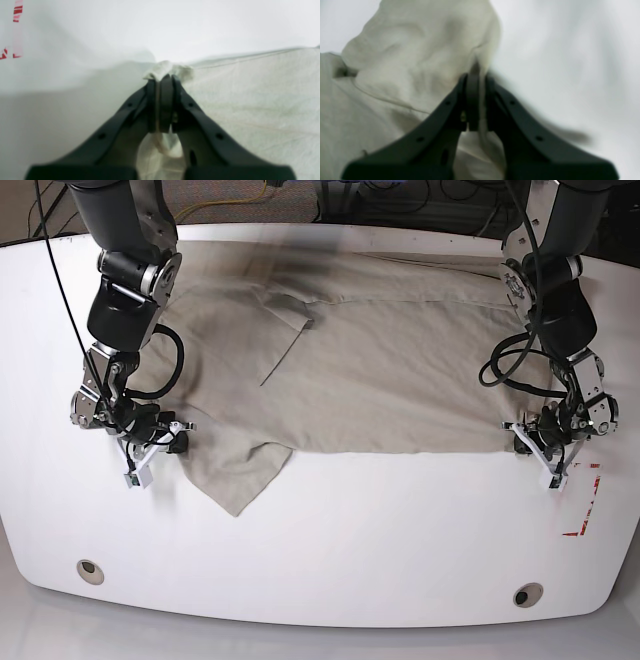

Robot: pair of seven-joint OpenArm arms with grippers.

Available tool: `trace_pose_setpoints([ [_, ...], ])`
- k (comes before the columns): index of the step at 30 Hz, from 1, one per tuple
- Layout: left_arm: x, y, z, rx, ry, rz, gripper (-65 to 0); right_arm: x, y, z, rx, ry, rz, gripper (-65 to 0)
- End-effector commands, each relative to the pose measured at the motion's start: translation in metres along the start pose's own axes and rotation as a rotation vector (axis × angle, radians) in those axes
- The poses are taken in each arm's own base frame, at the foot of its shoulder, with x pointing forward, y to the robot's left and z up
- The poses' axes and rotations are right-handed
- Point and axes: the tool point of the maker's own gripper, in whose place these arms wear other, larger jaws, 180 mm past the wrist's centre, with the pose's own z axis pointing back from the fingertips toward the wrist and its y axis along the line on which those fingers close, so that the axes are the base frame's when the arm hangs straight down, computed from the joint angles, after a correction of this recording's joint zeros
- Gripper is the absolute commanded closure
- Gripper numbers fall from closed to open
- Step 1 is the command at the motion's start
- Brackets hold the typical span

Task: Layout the t-shirt on the table in an organized manner, then fold the t-shirt properly
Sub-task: 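Lift the hem with both grippers and fold it over toward the held edge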

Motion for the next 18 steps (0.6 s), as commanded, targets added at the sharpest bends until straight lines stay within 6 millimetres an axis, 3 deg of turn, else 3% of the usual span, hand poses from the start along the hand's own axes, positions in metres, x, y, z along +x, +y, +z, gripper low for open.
trace_pose_setpoints([
  [1,0.024,0.008,0.009,0.018,-0.038,-0.009,0.0,0.032,-0.008,0.016,-0.043,-0.053,0.057,-2.9],
  [8,0.044,0.019,0.03,0.087,-0.06,-0.058,0.0,0.048,-0.012,0.034,-0.089,-0.054,0.111,-2.9],
  [11,0.053,0.016,0.036,0.103,-0.071,-0.075,0.0,0.045,-0.015,0.04,-0.104,-0.04,0.122,-2.9],
  [15,0.059,0.022,0.048,0.139,-0.062,-0.093,0.0,0.048,-0.017,0.052,-0.137,-0.04,0.154,-2.9],
  [18,0.052,0.025,0.053,0.158,-0.032,-0.099,0.0,0.045,-0.019,0.062,-0.17,-0.027,0.184,-2.9],
])
